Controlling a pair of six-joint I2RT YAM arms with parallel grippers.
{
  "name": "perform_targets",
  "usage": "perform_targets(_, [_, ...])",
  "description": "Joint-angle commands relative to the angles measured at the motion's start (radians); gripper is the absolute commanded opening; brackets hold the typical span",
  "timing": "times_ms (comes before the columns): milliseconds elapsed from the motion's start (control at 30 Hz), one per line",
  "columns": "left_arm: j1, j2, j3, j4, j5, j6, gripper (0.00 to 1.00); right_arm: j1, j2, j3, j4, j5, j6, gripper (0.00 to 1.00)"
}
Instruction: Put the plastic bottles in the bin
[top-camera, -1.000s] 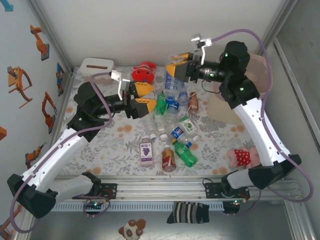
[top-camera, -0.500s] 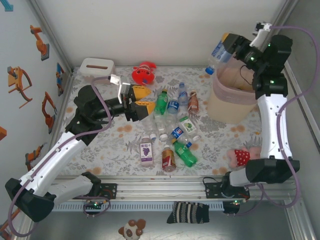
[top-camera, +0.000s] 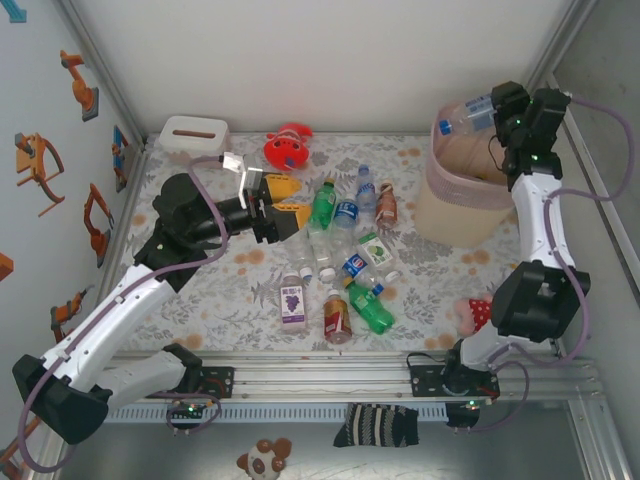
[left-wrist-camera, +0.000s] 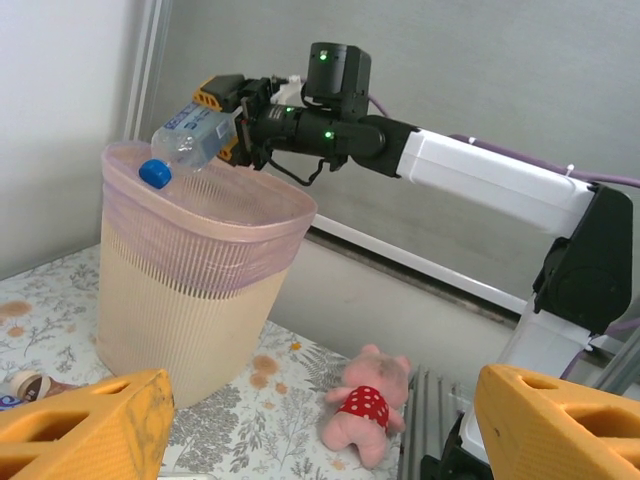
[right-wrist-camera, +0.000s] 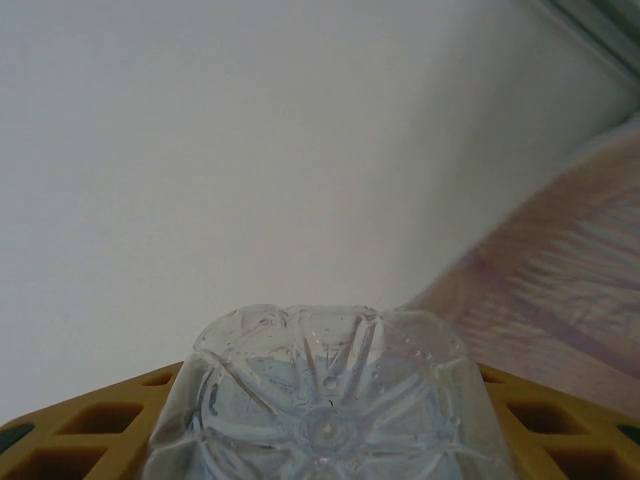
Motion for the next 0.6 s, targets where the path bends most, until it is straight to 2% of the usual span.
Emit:
perform_targets(0, [0.005, -0.015, -0.01, 0.03, -0.004, 0.008, 0.78, 0.009, 0.001, 0.001, -0.079, 0.185, 0.164, 0.33])
perform_targets(133, [0.004, -0.007, -0.017, 0.041, -0.008, 0.006, 0.78, 0.04, 0.027, 0.009, -0.176, 0.293, 0.214, 0.36])
perform_targets(400, [0.004, 0.0, -0.026, 0.044, -0.018, 0.005, 0.78, 0.08, 0.11, 0.043, -0.267, 0.398, 0.29, 0.4])
perform_targets(567, [0.003, -0.01, -0.033, 0.047, -0.022, 0.002, 0.78, 0.091, 0.171, 0.07, -0.299, 0.411, 0.325, 0.53])
